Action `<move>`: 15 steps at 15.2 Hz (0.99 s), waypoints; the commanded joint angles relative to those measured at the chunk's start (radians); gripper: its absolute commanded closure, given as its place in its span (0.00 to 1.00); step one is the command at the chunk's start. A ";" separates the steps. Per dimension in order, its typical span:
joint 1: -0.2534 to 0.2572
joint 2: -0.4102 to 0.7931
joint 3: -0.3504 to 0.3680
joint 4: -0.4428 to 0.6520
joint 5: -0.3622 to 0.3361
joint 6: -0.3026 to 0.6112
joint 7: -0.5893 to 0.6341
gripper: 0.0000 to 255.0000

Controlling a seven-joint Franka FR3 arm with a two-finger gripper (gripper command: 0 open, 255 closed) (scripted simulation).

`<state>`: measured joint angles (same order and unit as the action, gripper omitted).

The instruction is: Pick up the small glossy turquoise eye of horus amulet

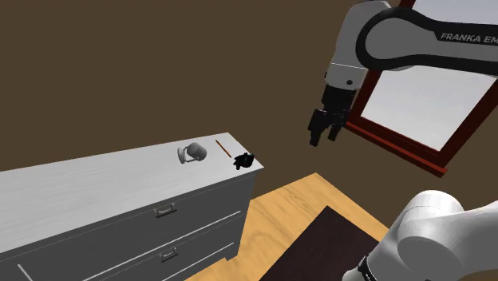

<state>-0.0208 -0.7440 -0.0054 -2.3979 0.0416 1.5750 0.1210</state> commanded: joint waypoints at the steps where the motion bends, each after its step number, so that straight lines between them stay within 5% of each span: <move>1: 0.000 0.000 0.000 0.000 0.000 0.000 0.000 0.00; 15: 0.101 0.406 -0.231 0.035 -0.143 0.409 -0.702 0.00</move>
<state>0.0730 -0.3753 -0.2215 -2.3770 -0.0981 1.9554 -0.5230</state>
